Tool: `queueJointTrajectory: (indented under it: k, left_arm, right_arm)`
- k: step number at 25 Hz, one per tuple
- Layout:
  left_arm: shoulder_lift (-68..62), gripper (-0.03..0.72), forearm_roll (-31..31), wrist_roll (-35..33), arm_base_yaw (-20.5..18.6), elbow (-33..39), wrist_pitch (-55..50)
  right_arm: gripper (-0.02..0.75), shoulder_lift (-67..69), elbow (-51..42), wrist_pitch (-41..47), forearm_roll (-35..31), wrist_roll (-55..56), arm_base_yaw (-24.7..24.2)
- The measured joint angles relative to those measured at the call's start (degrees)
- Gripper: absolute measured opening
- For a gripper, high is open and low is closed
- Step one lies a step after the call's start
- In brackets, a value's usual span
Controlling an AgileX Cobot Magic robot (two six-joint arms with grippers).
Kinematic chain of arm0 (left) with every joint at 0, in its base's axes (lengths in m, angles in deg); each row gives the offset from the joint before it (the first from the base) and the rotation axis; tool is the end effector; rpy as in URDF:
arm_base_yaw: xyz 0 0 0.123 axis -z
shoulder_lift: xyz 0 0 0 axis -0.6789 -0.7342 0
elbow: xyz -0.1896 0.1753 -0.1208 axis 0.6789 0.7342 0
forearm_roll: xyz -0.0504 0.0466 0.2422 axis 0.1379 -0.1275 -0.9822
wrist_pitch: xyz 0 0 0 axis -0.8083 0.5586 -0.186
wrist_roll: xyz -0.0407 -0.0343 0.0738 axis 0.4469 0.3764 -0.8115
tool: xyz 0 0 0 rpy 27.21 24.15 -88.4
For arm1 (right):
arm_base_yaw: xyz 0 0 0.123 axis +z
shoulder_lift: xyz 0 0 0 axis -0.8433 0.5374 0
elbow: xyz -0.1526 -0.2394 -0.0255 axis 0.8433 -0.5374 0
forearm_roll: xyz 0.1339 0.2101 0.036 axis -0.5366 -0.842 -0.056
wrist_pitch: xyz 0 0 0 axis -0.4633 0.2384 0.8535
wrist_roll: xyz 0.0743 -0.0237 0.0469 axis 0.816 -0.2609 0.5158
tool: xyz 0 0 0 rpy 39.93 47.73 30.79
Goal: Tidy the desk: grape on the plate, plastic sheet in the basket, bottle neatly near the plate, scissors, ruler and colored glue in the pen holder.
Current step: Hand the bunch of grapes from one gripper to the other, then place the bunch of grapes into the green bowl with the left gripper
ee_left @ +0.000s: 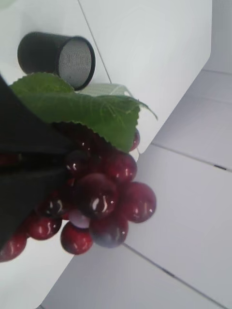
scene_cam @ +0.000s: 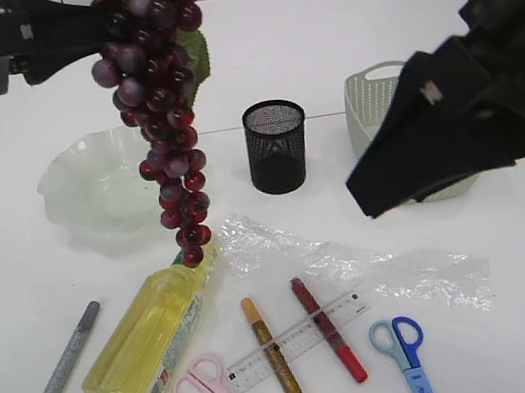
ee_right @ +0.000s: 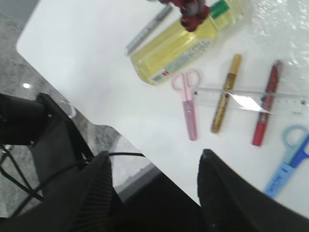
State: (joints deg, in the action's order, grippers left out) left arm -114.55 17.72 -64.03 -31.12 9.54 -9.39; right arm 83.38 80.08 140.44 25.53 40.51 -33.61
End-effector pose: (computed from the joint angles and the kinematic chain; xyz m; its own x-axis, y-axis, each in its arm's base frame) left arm 0.2806 -0.1229 0.3139 -0.4022 -0.0773 -0.9123 0.7400 0.5593 -0.3736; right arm 0.1933 0.1349 0.3547 -0.8101 -0.3370 -0.4798 -0.5552 0.7039 0.4430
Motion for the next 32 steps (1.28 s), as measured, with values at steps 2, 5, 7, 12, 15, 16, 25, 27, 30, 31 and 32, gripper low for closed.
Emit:
queueJointTrajectory:
  k: [2,5,7,12,15,16,25,27,30,31,32]
  left_arm:
    - [0.00,0.004,0.22,0.00,-2.61,0.00,0.23]
    - [0.00,0.004,0.46,0.00,-5.60,0.00,2.35]
    - [0.00,0.004,0.46,0.00,-6.80,-0.35,5.47]
    - [-0.48,0.003,0.68,0.00,-7.65,-2.68,14.37]
    - [-2.47,0.003,0.92,0.00,-7.65,-5.25,17.12]
    - [-3.42,0.003,1.00,0.00,-7.65,-6.12,17.29]
    - [-12.90,0.003,1.16,-1.38,-7.65,-11.96,23.54]
    - [-14.90,0.003,1.36,-1.81,-7.65,-13.03,24.33]
    - [-18.01,0.003,1.66,-2.16,-7.65,-14.45,24.81]
    - [-19.00,0.003,1.76,-2.16,-7.65,-14.58,24.81]
    - [-20.01,0.003,1.76,-2.24,-7.65,-14.72,24.94]
  right_arm:
    - [0.417,0.00,0.00,1.69,5.35,2.32,0.00]
    - [0.417,0.00,0.00,4.45,13.78,5.52,0.00]
    - [0.417,0.00,0.00,5.53,19.02,7.43,0.00]
    - [0.417,0.00,0.00,5.99,28.57,11.43,0.00]
    - [0.417,0.00,0.00,5.99,30.69,12.57,0.00]
    - [0.417,0.00,0.00,6.02,30.79,12.83,0.00]
    - [0.417,0.00,0.00,6.12,30.79,13.41,0.00]
    - [0.417,0.00,0.00,6.14,30.79,13.56,0.00]
    - [0.417,0.00,0.00,6.14,30.79,13.70,0.00]
    - [0.417,0.00,0.00,6.14,30.79,13.74,0.00]
    - [0.417,0.00,0.00,6.14,30.79,13.74,0.00]
